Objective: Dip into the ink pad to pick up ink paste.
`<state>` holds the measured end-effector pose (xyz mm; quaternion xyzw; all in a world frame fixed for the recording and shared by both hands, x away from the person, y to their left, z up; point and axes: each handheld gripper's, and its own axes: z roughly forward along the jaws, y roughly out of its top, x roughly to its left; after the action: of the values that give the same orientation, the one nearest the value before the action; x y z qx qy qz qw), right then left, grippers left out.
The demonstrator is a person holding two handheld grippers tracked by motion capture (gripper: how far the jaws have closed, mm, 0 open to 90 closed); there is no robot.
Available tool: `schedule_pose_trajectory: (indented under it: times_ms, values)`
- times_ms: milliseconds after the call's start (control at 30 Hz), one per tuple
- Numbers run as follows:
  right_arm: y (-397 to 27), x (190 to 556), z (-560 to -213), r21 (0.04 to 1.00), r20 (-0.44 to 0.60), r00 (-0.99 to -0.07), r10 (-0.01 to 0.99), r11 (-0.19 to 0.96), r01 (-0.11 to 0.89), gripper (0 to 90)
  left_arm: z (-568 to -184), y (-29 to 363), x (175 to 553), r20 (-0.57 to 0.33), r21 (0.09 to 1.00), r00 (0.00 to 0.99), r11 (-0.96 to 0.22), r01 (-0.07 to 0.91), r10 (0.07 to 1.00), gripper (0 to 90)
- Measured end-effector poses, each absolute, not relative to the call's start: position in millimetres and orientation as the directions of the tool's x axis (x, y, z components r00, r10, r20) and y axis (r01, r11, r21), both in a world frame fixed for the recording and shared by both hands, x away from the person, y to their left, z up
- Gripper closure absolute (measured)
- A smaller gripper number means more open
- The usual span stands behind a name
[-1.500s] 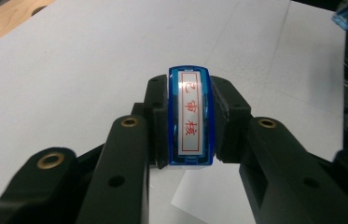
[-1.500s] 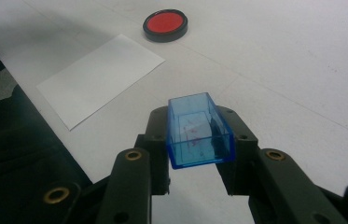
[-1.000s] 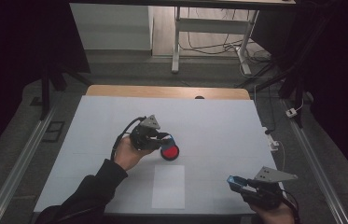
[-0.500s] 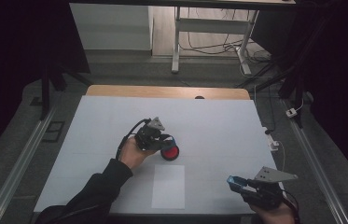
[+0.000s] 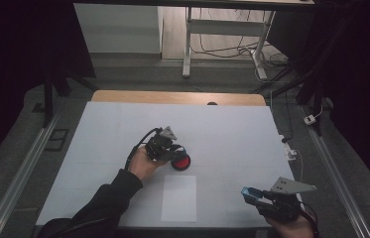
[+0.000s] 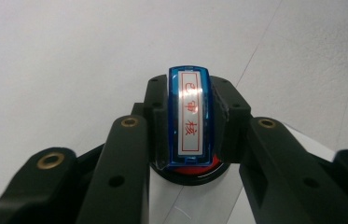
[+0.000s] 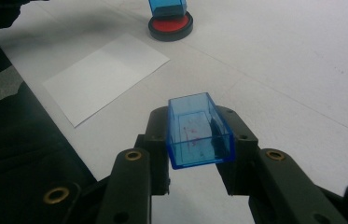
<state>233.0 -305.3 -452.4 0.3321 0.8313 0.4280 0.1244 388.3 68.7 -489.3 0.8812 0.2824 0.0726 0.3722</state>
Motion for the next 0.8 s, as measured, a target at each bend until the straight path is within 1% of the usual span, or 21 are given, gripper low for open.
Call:
schedule_pose_trajectory:
  times_ms: [267,800]
  values:
    - [-305.2,233.3,-452.6,0.794,0.08,-0.749,0.658,0.412,0.447,67.7,-489.0,67.0,389.9,-0.101,0.683,0.818,-0.558,0.47,0.566,70.6]
    - [-304.8,233.4,-452.5,0.786,0.077,-0.746,0.661,0.42,0.453,67.7,-486.4,59.0,389.0,-0.066,0.655,0.819,-0.594,0.467,0.57,70.9]
